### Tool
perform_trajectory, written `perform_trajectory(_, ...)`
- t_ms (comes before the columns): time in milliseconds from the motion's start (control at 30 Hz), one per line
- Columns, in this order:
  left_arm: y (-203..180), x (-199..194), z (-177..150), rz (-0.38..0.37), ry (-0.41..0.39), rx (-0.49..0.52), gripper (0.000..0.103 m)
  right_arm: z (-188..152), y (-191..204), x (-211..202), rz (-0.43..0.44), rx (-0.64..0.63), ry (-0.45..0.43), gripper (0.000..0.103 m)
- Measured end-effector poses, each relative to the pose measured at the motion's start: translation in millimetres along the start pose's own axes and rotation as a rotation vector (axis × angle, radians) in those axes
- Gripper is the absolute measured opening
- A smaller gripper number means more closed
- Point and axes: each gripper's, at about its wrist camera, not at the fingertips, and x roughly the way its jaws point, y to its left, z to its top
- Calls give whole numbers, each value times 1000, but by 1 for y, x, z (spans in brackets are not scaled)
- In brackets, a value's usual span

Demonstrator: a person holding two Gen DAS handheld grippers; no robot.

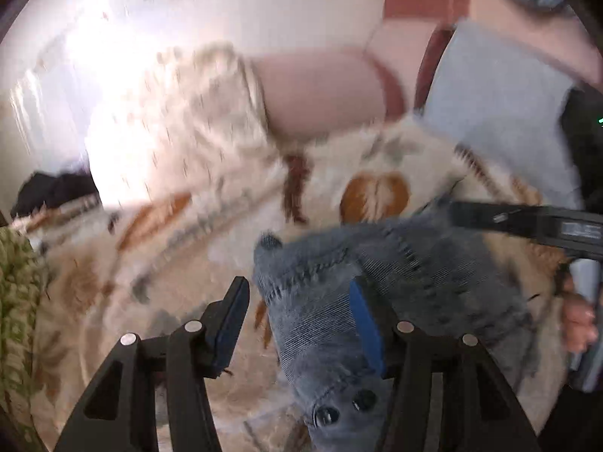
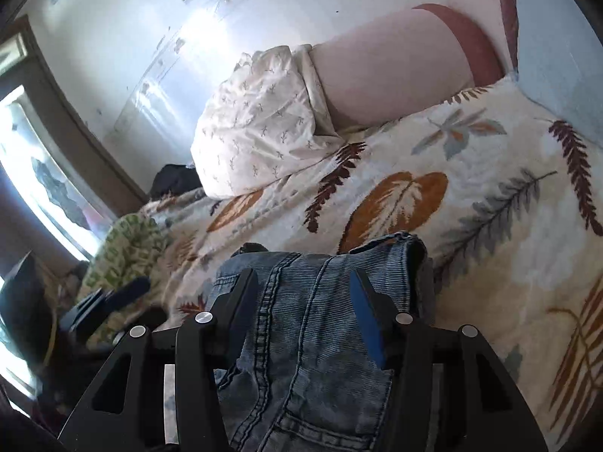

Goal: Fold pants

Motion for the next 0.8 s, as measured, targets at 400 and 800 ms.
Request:
perform_trajectory(400, -6, 74, 2, 26, 201, -109, 77, -11, -36, 71, -104, 106, 169, 61)
perform_trajectory(800, 6, 97, -11, 30, 197, -211, 102, -7, -52, 93, -84, 139, 211, 66)
